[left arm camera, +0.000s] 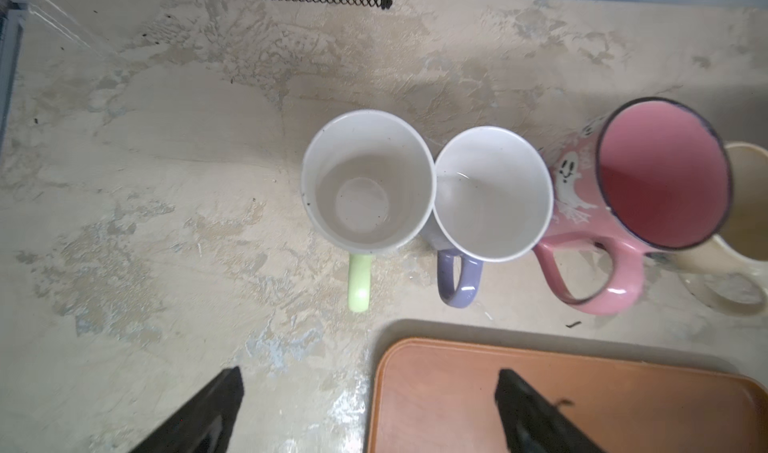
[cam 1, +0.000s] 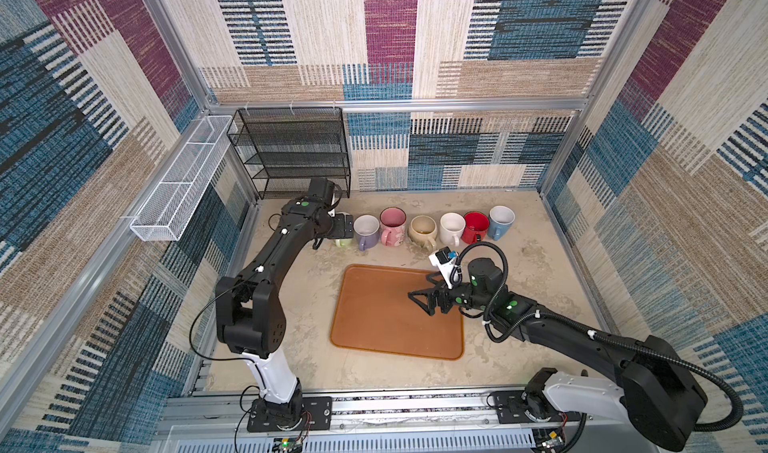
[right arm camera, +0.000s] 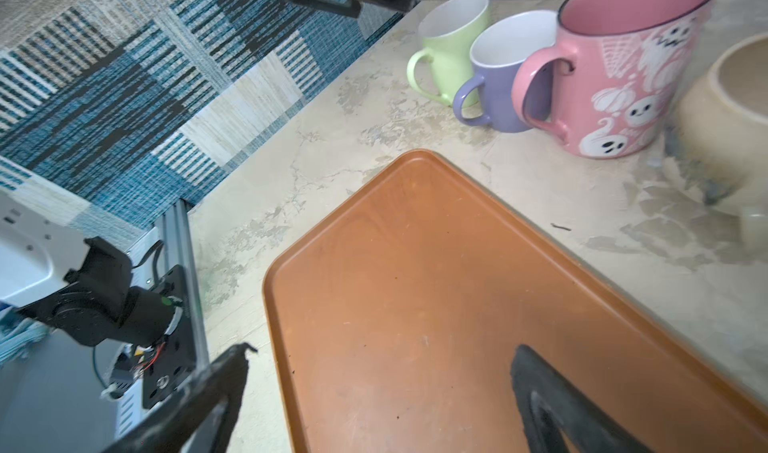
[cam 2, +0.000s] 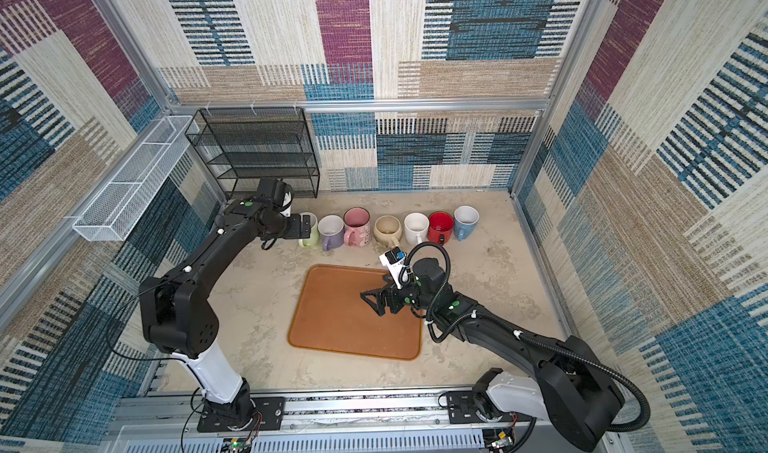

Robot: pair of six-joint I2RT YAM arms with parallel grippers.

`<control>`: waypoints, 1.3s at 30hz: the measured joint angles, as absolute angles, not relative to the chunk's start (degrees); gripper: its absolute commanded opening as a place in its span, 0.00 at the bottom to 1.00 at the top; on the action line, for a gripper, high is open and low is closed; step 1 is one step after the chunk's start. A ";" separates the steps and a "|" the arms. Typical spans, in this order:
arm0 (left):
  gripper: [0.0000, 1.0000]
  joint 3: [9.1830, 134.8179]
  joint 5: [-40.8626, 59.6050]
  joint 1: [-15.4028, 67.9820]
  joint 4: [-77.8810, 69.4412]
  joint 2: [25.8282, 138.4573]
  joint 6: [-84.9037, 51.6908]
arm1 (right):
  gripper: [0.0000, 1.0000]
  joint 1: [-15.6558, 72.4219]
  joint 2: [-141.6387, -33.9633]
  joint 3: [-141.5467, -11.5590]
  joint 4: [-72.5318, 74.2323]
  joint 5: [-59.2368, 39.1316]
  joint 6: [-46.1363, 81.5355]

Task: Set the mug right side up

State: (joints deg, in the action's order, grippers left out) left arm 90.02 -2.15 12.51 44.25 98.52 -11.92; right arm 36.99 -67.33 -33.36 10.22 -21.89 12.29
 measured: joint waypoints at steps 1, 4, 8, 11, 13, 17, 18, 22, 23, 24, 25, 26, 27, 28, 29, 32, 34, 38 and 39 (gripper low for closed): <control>0.99 88.68 -1.93 12.51 44.29 96.68 -11.92 | 0.99 36.95 -66.41 -33.04 10.24 -20.69 12.14; 0.99 83.09 -1.28 12.51 43.64 90.30 -12.05 | 1.00 36.77 -63.46 -31.64 10.28 -16.05 12.10; 0.99 74.13 -1.65 12.51 42.48 81.32 -12.51 | 1.00 36.71 -59.07 -29.47 10.66 -9.41 11.81; 0.99 67.64 -2.90 12.51 41.87 74.81 -13.50 | 1.00 36.71 -55.05 -27.09 11.20 -3.60 11.75; 0.99 63.31 -3.51 12.51 41.19 70.98 -14.48 | 1.00 36.71 -52.27 -25.06 12.19 0.40 11.57; 0.99 52.27 -4.86 12.51 38.19 64.90 -18.65 | 1.00 36.71 -47.57 -19.44 16.49 8.99 10.63; 0.99 49.25 -5.41 12.51 37.71 63.83 -19.99 | 1.00 36.71 -46.72 -17.93 17.63 11.35 10.44; 0.99 42.57 -7.90 12.49 35.27 61.08 -22.87 | 1.00 36.34 -46.13 -15.66 20.08 19.05 10.26; 0.99 41.95 -9.23 12.49 34.59 60.60 -23.16 | 1.00 35.83 -46.37 -15.68 20.69 20.43 10.24; 0.99 41.74 -10.61 12.45 33.71 60.38 -23.62 | 1.00 34.98 -46.70 -15.68 21.21 21.61 10.26; 0.99 41.67 -11.97 12.43 32.64 60.45 -23.64 | 1.00 33.87 -47.05 -15.70 21.41 22.55 10.26; 0.99 41.67 -13.67 12.40 31.20 61.01 -23.75 | 1.00 32.36 -47.48 -15.70 21.56 23.35 10.31; 0.99 41.74 -15.25 12.38 29.82 62.19 -23.77 | 1.00 30.46 -48.05 -15.66 21.78 23.83 10.55; 0.99 42.02 -16.78 12.32 28.71 64.05 -23.75 | 1.00 28.47 -48.69 -15.57 22.24 23.86 10.74; 0.99 42.41 -18.22 12.23 27.62 66.37 -23.70 | 1.00 25.98 -49.65 -15.57 22.74 23.83 11.33; 0.99 43.75 -22.61 11.92 24.73 73.01 -21.80 | 1.00 19.20 -53.32 -15.86 23.83 23.51 12.82; 0.99 45.74 -24.91 11.22 23.70 77.80 -19.97 | 1.00 15.66 -56.21 -16.73 24.12 22.33 13.54; 0.99 48.62 -27.86 9.85 19.73 85.14 -16.14 | 1.00 10.52 -62.65 -19.51 26.09 21.50 14.98; 0.99 48.64 -28.10 9.72 18.52 86.02 -15.31 | 0.99 9.91 -63.96 -20.08 26.74 21.47 14.98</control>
